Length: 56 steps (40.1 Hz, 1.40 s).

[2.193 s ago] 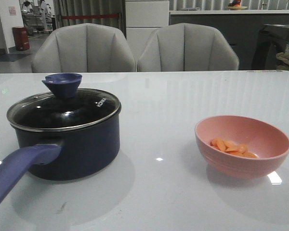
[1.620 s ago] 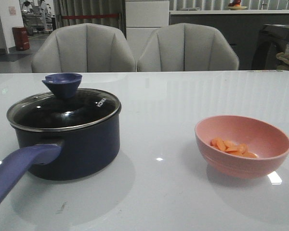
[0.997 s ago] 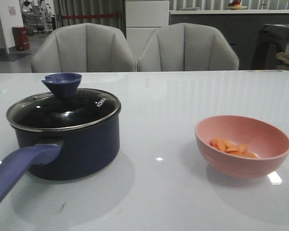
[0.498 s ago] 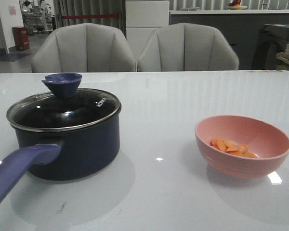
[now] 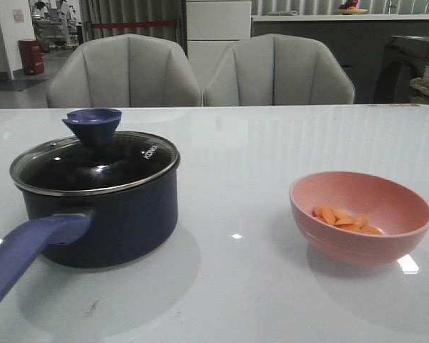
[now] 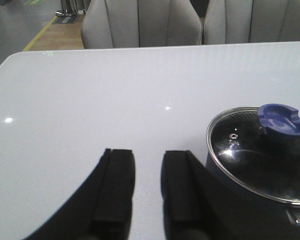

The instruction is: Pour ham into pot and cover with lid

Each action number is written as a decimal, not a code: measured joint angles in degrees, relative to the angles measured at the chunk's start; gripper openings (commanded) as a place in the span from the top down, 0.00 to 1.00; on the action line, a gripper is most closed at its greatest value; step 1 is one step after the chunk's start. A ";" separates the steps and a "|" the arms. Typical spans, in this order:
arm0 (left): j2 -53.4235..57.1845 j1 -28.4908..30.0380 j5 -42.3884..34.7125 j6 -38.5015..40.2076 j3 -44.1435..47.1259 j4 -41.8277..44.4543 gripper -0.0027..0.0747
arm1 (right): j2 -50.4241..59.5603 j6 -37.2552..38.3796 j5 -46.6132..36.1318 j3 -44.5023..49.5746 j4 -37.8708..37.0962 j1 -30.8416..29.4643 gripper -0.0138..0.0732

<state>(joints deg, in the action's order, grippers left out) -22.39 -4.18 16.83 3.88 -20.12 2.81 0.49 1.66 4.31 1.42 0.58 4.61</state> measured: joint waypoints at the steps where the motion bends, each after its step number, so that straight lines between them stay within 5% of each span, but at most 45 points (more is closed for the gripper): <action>1: -0.15 0.00 0.00 0.00 0.00 0.00 0.38 | 0.00 0.00 0.00 0.00 0.00 0.00 0.66; 5: -0.68 0.00 -0.08 0.00 0.00 0.00 0.30 | 0.00 0.00 0.00 0.00 0.00 0.00 0.66; 18: -2.07 0.00 -1.75 0.00 0.11 -3.34 0.29 | 0.00 0.00 0.00 0.00 0.00 0.00 0.66; 23: -3.51 0.00 -1.27 0.00 -0.63 -3.92 0.17 | 0.00 0.00 0.00 0.00 0.00 0.00 0.66; 27: -6.07 0.00 2.37 0.00 -3.74 -3.95 0.10 | 0.00 0.00 0.00 0.00 0.00 0.00 0.66; 44: -28.95 -0.14 25.36 0.00 -26.58 -6.36 0.13 | 0.00 0.00 0.00 0.00 0.00 0.00 0.66; 56: -44.45 -8.46 32.36 1.13 -38.83 -8.74 0.13 | 0.00 0.00 0.00 0.00 0.00 0.00 0.66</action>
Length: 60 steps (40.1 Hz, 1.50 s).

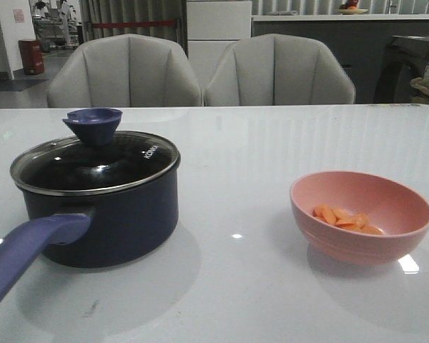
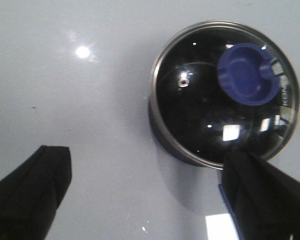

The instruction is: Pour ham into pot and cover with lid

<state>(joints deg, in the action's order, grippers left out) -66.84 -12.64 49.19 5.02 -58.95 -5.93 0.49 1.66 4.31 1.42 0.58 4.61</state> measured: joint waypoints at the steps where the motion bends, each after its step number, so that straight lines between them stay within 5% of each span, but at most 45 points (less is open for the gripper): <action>1: -0.94 -1.08 0.09 0.43 -0.67 -0.11 0.13 | 0.00 0.00 0.00 0.00 0.00 0.00 0.66; 23: -26.34 -14.85 10.23 14.85 -24.28 9.07 0.13 | 0.00 0.00 0.00 0.00 0.00 0.00 0.66; 41: -38.44 -14.33 20.62 19.24 -37.28 9.11 0.13 | 0.00 0.00 0.00 0.00 0.00 0.00 0.66; 60: -42.02 -11.19 21.52 19.62 -37.81 4.09 0.13 | 0.00 0.00 0.00 0.00 0.00 0.00 0.66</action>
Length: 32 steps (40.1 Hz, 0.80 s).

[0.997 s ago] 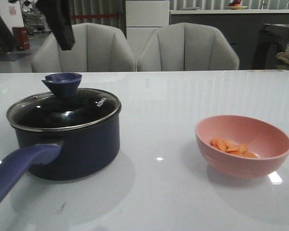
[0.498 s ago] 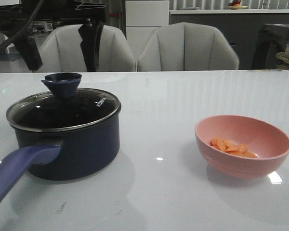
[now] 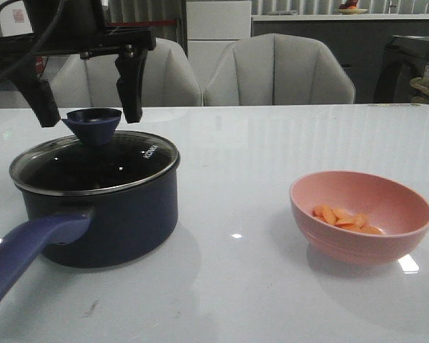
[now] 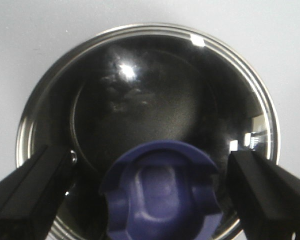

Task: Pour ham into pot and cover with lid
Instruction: 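Lower the left gripper onto the purple knob of the glass lid, then grasp the knob and lift the glass lid off the saucepan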

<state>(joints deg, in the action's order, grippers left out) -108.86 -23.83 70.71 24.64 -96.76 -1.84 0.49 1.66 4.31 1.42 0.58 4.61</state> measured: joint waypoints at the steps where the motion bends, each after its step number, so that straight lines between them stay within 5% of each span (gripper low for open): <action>1: -0.28 0.00 0.00 0.00 0.00 -0.10 0.13 | 0.00 0.00 0.00 0.00 0.00 0.00 0.66; 17: -2.24 0.00 0.00 0.00 -0.11 -0.48 0.15 | 0.00 0.00 0.00 0.00 0.00 0.00 0.66; 32: -2.24 0.00 0.00 0.00 -0.43 -1.46 0.57 | 0.00 0.00 0.00 0.00 0.00 0.00 0.66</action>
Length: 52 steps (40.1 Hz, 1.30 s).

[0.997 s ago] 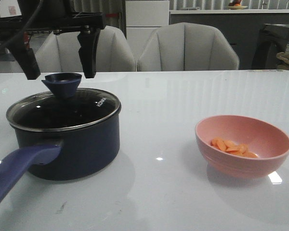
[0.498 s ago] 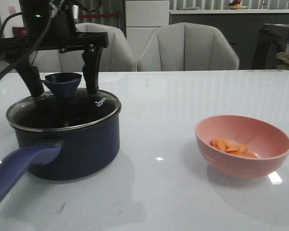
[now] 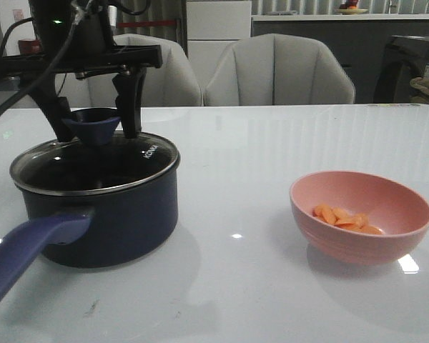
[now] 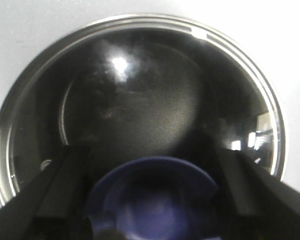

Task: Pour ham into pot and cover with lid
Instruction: 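Grasp the knob and lift the glass lid off the saucepan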

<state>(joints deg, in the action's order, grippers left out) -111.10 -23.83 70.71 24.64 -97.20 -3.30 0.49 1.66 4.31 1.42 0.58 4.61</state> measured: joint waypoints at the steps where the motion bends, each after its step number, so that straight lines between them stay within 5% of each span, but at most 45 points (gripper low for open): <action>1: 0.00 0.00 0.00 0.00 0.00 -0.14 0.59 | 0.00 0.00 0.00 0.00 0.00 0.00 0.66; 13: 0.00 0.26 -0.11 -2.23 -0.02 -1.27 0.76 | 0.00 0.00 0.00 0.00 0.00 0.00 0.66; 37: 6.28 1.82 0.26 -8.28 0.33 -0.79 0.77 | 0.00 0.00 0.00 0.00 0.00 0.00 0.66; 52: 15.65 17.56 0.26 -16.87 11.00 2.64 0.77 | 0.00 0.00 0.00 0.00 0.00 0.00 0.66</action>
<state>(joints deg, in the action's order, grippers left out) -95.45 -6.27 70.98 7.77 -86.20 -0.66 0.49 1.66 4.31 1.42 0.58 4.61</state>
